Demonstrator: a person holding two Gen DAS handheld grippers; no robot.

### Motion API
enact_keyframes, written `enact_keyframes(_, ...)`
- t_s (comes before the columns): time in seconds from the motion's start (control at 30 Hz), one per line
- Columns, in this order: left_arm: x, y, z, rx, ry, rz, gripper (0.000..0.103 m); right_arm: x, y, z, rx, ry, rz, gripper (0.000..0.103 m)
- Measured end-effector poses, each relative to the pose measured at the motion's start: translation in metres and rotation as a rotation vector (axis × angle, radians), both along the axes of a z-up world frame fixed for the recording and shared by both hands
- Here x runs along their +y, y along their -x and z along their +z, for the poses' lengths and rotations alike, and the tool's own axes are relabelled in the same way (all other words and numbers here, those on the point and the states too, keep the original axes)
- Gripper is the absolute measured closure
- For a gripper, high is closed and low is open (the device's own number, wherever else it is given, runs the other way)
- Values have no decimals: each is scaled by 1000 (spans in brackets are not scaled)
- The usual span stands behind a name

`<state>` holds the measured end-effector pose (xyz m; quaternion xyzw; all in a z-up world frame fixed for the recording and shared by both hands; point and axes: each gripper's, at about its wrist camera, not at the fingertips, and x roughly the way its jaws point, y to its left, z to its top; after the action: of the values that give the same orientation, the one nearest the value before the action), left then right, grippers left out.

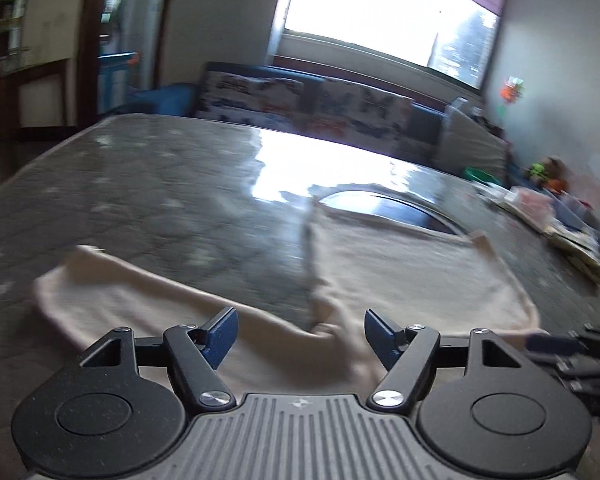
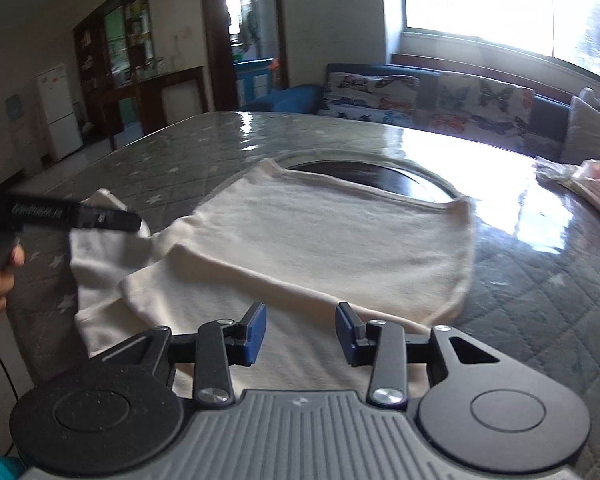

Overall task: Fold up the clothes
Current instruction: 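Grasp the other sleeve with the left gripper, fold it over the body, release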

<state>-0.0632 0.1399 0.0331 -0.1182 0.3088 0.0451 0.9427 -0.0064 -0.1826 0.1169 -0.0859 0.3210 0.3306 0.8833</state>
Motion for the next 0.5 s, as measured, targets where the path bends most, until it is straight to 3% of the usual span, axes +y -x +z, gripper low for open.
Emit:
enact_keyframes(0.23, 57, 14, 1, 5, -31, 257, 27, 49, 17, -3, -15, 29, 166, 61)
enact_keyframes(0.5, 96, 22, -7, 31, -33, 405, 27, 83, 28, -14, -3, 61, 264, 60)
